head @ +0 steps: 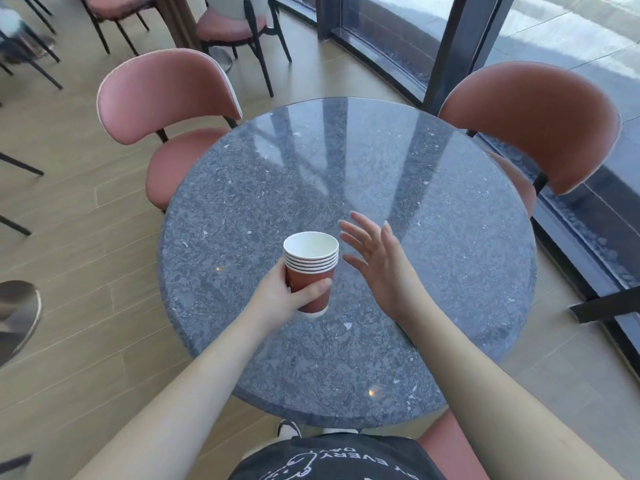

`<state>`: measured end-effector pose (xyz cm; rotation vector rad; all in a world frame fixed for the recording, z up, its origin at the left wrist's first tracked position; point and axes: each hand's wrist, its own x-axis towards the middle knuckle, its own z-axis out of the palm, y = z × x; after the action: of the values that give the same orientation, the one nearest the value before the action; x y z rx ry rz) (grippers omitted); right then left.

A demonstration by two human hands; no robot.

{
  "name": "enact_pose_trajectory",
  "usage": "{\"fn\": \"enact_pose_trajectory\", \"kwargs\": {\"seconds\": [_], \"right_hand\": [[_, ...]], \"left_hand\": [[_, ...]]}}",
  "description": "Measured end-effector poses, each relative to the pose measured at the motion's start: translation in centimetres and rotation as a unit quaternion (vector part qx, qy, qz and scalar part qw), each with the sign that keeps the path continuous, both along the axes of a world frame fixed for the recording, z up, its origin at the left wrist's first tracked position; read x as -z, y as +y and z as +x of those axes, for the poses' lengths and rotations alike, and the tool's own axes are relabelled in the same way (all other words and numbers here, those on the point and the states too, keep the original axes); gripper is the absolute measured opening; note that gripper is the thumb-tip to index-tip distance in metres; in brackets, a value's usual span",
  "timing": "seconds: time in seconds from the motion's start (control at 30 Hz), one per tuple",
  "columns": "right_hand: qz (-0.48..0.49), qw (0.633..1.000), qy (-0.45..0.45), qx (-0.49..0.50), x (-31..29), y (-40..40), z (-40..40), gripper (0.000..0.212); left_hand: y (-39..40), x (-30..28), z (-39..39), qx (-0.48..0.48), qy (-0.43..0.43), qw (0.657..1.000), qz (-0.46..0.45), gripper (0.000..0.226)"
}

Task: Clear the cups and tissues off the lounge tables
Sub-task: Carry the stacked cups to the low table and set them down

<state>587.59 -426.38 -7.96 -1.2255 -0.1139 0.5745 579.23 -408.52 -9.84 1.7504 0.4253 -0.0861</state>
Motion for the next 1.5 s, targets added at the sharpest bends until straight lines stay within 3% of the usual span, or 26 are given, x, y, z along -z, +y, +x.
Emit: {"fn": "enact_pose_trajectory", "kwargs": {"seconds": [0.13, 0.3, 0.47, 0.6, 0.73, 1.0, 1.13, 1.27, 1.43, 1.5], "right_hand": [[-0.021, 0.998, -0.013, -0.050, -0.4, 3.6, -1.2, 0.053], [-0.029, 0.992, -0.021, -0.119, -1.0, 8.8, -3.7, 0.054], [-0.041, 0.981, -0.026, -0.189, -1.2, 14.2, -8.1, 0.053], [-0.056, 0.968, -0.034, -0.243, -0.9, 18.2, -13.4, 0.052], [-0.060, 0.952, -0.035, -0.299, -0.7, 22.1, -19.4, 0.053], [-0.055, 0.911, -0.075, -0.403, -0.6, 29.4, -30.9, 0.057], [-0.049, 0.880, -0.079, -0.466, -1.1, 32.9, -36.1, 0.053], [-0.049, 0.843, -0.070, -0.530, -1.6, 36.0, -41.3, 0.049], [-0.038, 0.798, -0.046, -0.600, -1.6, 40.2, -46.6, 0.050], [-0.033, 0.780, -0.042, -0.623, -1.4, 41.9, -48.6, 0.051]], "left_hand": [[3.4, -0.3, -3.1, -0.057, -0.016, 0.996, -0.070, 0.063], [7.8, -0.9, -8.4, -0.144, -0.047, 0.983, -0.104, 0.081], [11.0, -1.3, -15.6, -0.219, -0.078, 0.965, -0.126, 0.066], [13.3, -1.7, -22.3, -0.265, -0.110, 0.946, -0.148, 0.082], [15.6, -1.5, -29.6, -0.307, -0.136, 0.932, -0.135, 0.055], [19.0, -2.3, -43.9, -0.386, -0.169, 0.899, -0.117, 0.055], [19.7, -3.1, -50.2, -0.466, -0.176, 0.860, -0.110, 0.098], [19.2, -3.0, -55.4, -0.539, -0.187, 0.814, -0.105, 0.075], [18.9, -2.5, -60.5, -0.642, -0.187, 0.735, -0.111, 0.095], [19.1, -2.1, -62.3, -0.677, -0.173, 0.708, -0.100, 0.087]]}}
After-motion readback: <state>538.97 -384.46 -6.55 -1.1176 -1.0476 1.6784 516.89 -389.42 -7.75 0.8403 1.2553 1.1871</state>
